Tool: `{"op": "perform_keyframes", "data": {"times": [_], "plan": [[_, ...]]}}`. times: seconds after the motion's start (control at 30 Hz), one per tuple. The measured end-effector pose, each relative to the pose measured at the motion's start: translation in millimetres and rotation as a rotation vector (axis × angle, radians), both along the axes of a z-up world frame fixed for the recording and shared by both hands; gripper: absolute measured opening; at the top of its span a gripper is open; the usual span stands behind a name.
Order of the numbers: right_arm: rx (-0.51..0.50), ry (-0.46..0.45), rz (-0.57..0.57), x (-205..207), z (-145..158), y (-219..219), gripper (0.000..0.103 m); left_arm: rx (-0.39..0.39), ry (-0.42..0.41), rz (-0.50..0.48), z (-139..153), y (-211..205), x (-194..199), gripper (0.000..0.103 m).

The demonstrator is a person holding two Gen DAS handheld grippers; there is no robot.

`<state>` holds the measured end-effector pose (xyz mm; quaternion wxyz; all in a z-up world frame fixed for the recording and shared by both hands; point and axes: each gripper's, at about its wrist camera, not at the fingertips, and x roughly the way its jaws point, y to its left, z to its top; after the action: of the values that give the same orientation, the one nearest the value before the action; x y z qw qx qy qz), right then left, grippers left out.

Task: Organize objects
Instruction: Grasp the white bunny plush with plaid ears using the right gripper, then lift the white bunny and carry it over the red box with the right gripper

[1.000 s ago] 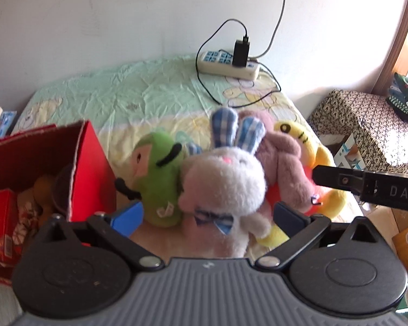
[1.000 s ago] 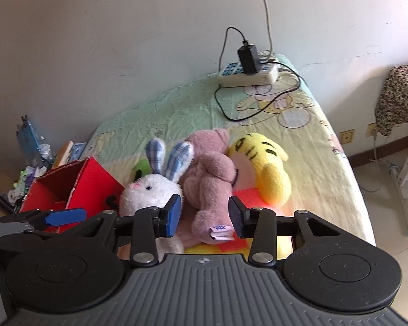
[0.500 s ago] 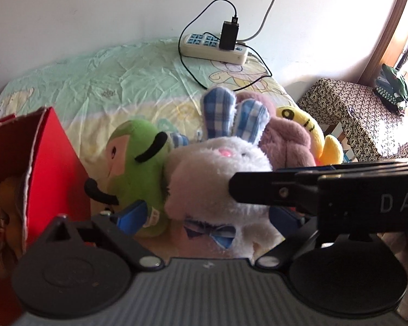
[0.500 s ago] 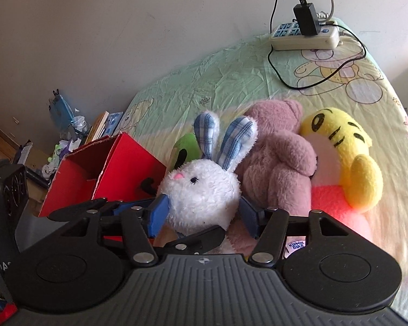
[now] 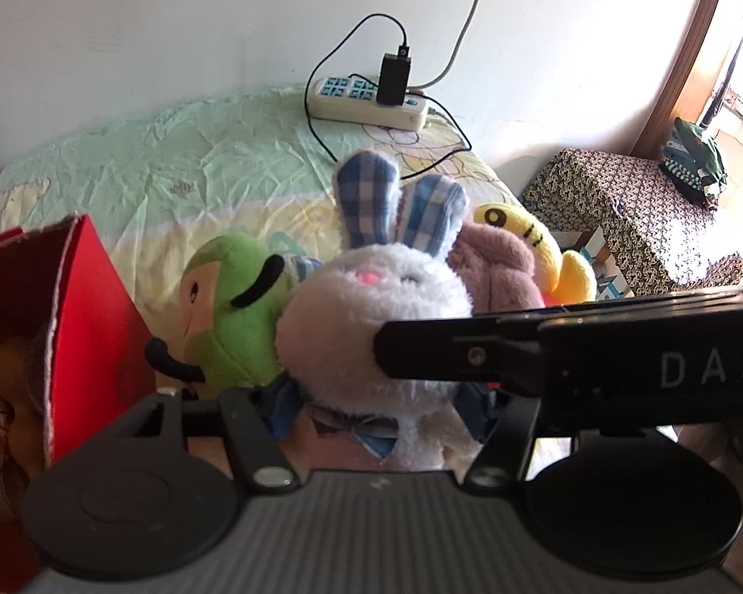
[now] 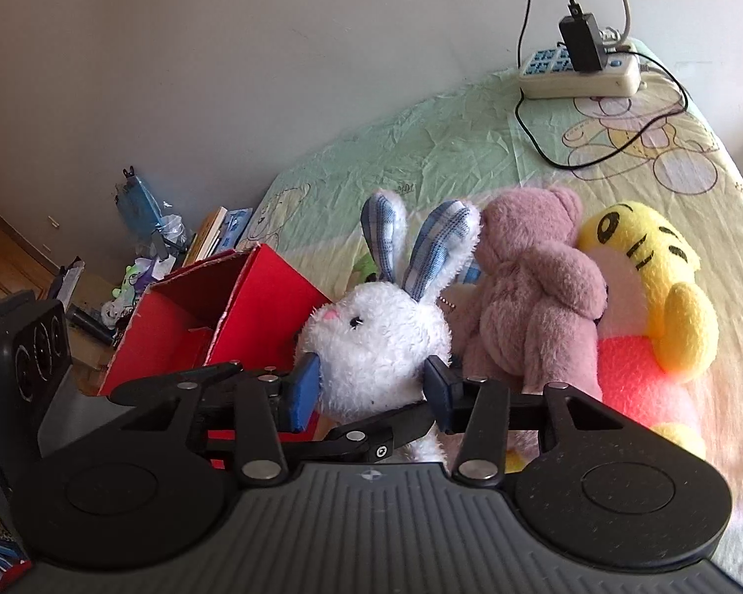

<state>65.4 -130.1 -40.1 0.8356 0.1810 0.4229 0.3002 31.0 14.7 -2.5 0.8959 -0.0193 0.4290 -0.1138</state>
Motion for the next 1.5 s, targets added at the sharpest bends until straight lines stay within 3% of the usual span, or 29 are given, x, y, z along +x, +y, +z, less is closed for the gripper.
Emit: {"op": "perform_keyframes", "data": {"times": [0.43, 0.73, 0.93, 1.13, 1.5], "plan": [[0.058, -0.222, 0.092, -28, 54, 20, 0.049, 0.031, -0.199, 0.084, 66, 14, -52, 0.065], [0.125, -0.296, 0.2, -24, 77, 96, 0.049, 0.082, -0.303, 0.193, 98, 78, -74, 0.065], [0.166, -0.23, 0.26, -14, 68, 170, 0.049, 0.108, -0.277, 0.263, 93, 150, -79, 0.065], [0.169, -0.084, 0.289, -3, 39, 239, 0.049, 0.148, -0.186, 0.311, 62, 221, -78, 0.065], [0.203, 0.21, 0.254, 20, -8, 292, 0.049, 0.178, -0.024, 0.319, 12, 293, -64, 0.066]]}}
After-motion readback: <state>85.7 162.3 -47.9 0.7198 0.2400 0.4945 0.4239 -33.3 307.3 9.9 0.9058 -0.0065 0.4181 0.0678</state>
